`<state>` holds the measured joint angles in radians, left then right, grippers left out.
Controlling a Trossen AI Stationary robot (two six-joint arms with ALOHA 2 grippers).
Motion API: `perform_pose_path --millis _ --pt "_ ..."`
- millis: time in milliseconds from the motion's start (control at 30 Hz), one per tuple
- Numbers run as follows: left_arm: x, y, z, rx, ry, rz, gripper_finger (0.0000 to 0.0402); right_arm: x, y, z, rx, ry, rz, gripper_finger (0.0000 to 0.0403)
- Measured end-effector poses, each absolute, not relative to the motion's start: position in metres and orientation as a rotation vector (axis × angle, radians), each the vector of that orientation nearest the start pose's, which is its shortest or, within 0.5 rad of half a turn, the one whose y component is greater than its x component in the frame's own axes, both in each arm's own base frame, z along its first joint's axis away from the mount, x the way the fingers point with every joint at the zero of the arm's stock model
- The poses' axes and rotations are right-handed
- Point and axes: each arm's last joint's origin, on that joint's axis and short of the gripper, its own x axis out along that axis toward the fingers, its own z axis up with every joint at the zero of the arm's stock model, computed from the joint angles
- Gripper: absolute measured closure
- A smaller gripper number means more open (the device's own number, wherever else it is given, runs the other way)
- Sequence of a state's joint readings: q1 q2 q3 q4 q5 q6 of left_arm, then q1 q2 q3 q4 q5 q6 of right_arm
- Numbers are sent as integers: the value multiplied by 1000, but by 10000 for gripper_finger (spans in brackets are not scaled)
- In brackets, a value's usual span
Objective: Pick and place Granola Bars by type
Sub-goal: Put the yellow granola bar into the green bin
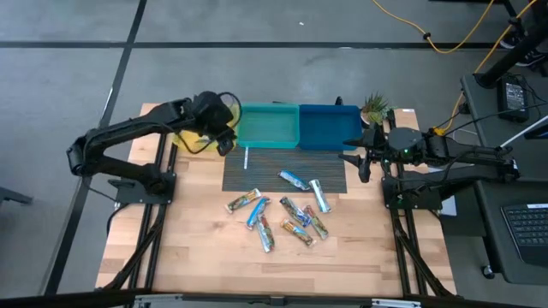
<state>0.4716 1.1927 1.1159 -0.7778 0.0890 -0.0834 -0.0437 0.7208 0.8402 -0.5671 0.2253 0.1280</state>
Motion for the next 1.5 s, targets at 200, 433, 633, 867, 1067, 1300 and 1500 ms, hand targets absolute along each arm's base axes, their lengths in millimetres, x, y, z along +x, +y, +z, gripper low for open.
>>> perform_pose_path --millis 200,433,633,867,1067,1300,1500 --pt "225 65 355 -293 730 254 302 144 -13 325 13 440 -276 173" --pt "231 16 369 -288 732 85 304 144 -13 325 2 441 -274 173" --pt "231 -21 341 -346 843 1 304 144 -13 325 2 442 -273 173" --pt "231 -42 282 -462 976 123 296 145 -13 324 -2 446 -273 173" --pt "238 -51 245 -473 1048 190 269 147 -13 323 0 458 -274 173" --pt "251 -55 204 -456 1172 258 216 150 -13 321 4 470 -275 173" --pt "264 -56 175 -395 1234 349 185 151 -13 321 7 472 -260 173"
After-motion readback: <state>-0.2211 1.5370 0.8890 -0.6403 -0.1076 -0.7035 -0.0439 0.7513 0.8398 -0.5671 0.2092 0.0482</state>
